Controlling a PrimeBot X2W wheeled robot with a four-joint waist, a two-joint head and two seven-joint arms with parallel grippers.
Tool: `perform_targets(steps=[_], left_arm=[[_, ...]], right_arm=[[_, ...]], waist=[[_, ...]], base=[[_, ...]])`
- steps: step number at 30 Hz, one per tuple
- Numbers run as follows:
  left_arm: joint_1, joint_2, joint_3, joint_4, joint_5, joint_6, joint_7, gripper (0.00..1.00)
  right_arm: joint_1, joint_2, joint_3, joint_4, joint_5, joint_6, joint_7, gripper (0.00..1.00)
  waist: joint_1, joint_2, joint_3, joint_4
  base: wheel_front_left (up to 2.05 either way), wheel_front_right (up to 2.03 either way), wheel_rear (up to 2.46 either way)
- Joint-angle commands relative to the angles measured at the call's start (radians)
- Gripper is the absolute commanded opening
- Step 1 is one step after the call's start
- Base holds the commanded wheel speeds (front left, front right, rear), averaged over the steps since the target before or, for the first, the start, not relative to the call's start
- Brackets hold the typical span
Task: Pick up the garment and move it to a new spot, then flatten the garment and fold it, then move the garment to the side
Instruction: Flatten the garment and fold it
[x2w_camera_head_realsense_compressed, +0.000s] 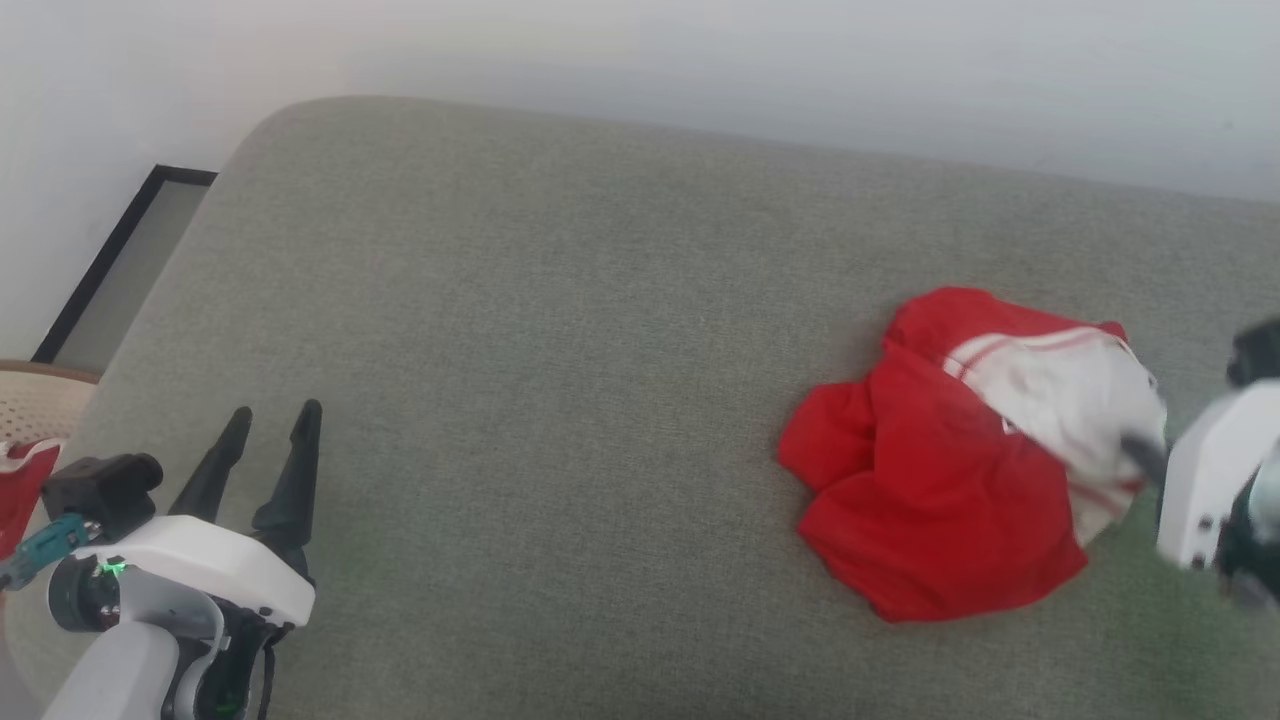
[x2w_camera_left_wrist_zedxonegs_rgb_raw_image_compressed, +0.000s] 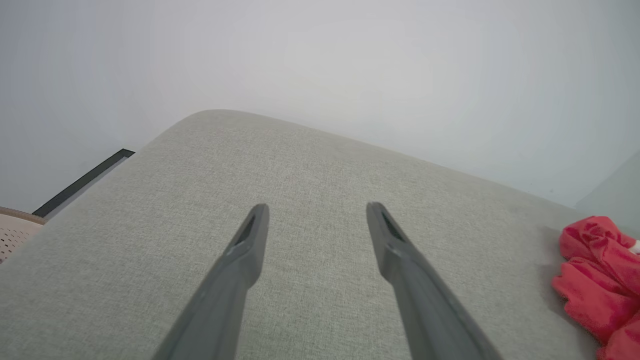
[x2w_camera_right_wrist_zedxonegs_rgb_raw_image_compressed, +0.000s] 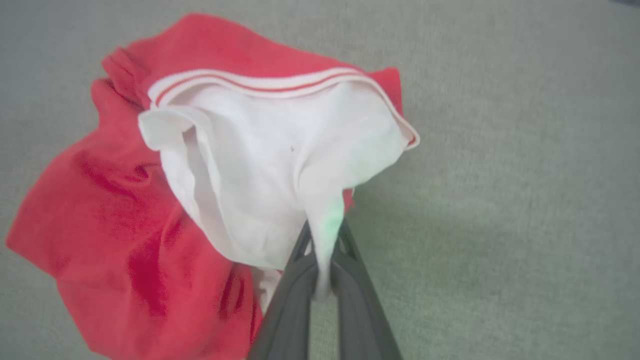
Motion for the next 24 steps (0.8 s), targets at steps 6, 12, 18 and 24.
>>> perform_targets(steps=[6,12,18,24], left_arm=[[-0.006,0.003,-0.005,0.008,0.000,-0.001,0.006,1.00],[-0.018,0.019,-0.008,-0.007,-0.002,-0.003,0.027,1.00],[-0.051,0.044,-0.028,-0.058,-0.020,-0.007,0.114,1.00],[-0.133,0.056,-0.095,-0.124,-0.032,0.000,0.301,1.00]], right_arm=[[0.068,0.072,-0.041,0.040,-0.008,0.000,-0.019,0.87],[0.051,0.124,-0.061,0.024,0.000,0.000,-0.040,1.00],[0.045,0.132,-0.075,-0.047,-0.015,0.000,-0.099,1.00],[0.058,0.142,-0.079,-0.105,-0.063,0.000,-0.257,1.00]], waist=[[0.0000,0.0000,-0.004,-0.014],[0.0000,0.0000,-0.009,-0.040],[0.0000,0.0000,-0.014,-0.074],[0.0000,0.0000,-0.019,-0.117]], base=[[0.00,0.00,0.00],[0.00,0.00,0.00],[0.00,0.00,0.00],[0.00,0.00,0.00]])
